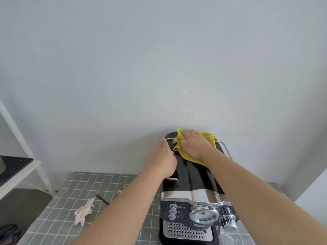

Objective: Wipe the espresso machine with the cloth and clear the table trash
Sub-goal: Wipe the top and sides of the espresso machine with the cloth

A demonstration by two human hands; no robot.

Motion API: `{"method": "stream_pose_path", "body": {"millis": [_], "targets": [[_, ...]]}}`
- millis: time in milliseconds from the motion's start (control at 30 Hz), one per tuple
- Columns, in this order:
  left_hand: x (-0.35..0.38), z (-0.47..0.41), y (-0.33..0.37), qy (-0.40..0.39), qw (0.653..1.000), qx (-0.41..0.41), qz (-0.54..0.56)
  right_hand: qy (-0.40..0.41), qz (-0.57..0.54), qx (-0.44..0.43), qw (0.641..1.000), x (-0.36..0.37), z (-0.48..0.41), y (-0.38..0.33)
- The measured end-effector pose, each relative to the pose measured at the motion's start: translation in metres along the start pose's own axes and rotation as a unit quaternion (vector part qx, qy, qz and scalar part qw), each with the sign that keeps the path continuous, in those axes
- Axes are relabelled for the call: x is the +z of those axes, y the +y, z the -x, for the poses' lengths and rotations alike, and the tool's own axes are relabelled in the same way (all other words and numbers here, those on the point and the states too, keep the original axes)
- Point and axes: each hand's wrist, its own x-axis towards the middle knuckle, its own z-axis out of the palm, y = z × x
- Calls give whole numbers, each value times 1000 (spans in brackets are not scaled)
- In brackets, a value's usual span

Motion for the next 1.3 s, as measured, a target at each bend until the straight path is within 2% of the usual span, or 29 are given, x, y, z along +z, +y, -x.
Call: {"method": "stream_pose_path", "body": {"millis": [233,333,533,833,1133,1200,1300], "targets": [[2,3,-1,60,998,-5,4,49,-59,-25,997,-2,7,9],[1,1,0,57,998,-10,13,34,-53,-65,996,-1,29,4],[-1,1,1,44,998,-17,44,22,-32,-88,995,12,86,-8],[1,4,-4,-4,998,20,68,26,-25,-21,999,5,21,-3],[0,3,-5,-9,996,13,87,52,-55,109,991,0,-2,-5],[0,5,-3,-9,996,12,86,53,-61,109,991,2,7,-6],[-1,6,-2,-5,996,11,83,42,-64,58,995,5,39,-6]]}}
